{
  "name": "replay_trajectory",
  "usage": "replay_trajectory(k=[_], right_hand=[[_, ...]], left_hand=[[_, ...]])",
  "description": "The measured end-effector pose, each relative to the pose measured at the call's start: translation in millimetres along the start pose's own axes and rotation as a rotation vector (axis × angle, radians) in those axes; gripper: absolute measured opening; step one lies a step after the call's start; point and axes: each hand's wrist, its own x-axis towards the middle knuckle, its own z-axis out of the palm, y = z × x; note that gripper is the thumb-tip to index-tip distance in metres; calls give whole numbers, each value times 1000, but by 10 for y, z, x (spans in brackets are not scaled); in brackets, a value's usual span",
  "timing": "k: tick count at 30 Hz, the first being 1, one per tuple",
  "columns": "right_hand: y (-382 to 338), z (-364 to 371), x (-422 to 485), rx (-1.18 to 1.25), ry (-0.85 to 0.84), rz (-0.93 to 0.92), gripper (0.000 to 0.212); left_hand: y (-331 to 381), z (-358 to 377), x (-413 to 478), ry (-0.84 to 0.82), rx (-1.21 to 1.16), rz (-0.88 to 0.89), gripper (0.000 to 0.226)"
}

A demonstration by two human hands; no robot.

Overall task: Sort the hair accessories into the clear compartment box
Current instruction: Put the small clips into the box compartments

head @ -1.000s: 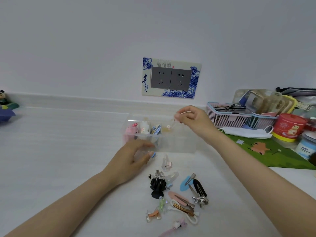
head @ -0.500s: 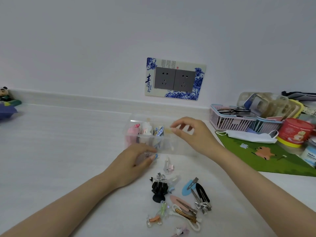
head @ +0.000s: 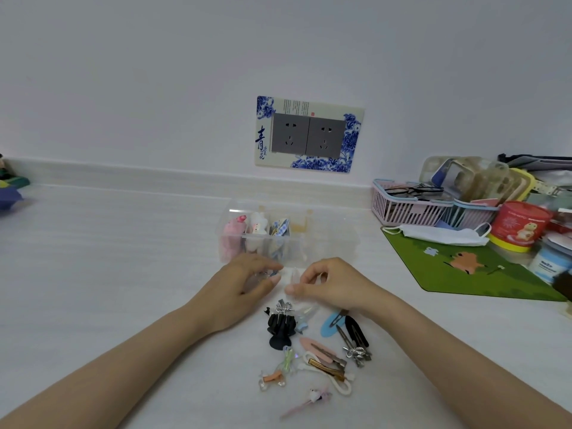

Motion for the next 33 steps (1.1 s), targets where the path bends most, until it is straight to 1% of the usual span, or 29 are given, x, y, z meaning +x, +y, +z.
replay_trajectory(k=[2, 4, 6, 8, 10, 13, 14, 16, 18, 21, 23, 25, 27, 29, 30, 31, 33], right_hand=[[-16, 25, -7, 58, -22, -10, 21], [-17, 45, -10, 121, -14, -45, 18], [-30, 44, -9, 192, 6, -80, 18], [-67, 26, -14, 194, 31, -155, 19], [-103, 13, -22, 79, 87, -261, 20], [-130, 35, -55, -171, 239, -387, 20], [-140, 41, -70, -217, 280, -419, 19], [-156, 32, -77, -210, 306, -463, 18], [-174, 8, -65, -59, 256, -412, 23], [-228, -49, -60, 405, 109, -191, 27], [-238, -64, -55, 613, 43, -112, 26], [-253, -61, -47, 725, 38, -88, 26], [-279, -59, -7, 821, 83, -81, 26], [-320, -118, 75, 889, 170, -74, 26], [-337, -178, 132, 886, 229, -76, 26], [-353, -253, 198, 841, 288, -89, 24], [-380, -417, 360, 648, 372, -142, 17]], left_hand=[[-8, -1, -3, -4, -17, -37, 30], [4, -12, -1, 15, -42, -56, 29], [29, -25, 2, 72, -96, -73, 26], [70, -33, 16, 131, -173, -103, 19], [124, -32, 34, 184, -264, -121, 14], [196, -37, 43, 244, -404, -159, 20], [206, -44, 42, 247, -461, -182, 22], [216, -67, 43, 244, -566, -232, 25], [218, -92, 47, 253, -637, -267, 22], [219, -118, 60, 279, -718, -274, 3], [231, -123, 63, 283, -758, -267, 1], [259, -114, 58, 273, -774, -244, 13], [270, -92, 60, 264, -766, -234, 18], [255, -73, 63, 267, -735, -231, 12], [240, -70, 60, 266, -691, -225, 11], [217, -67, 55, 260, -618, -207, 12], [161, -70, 36, 226, -414, -142, 14]])
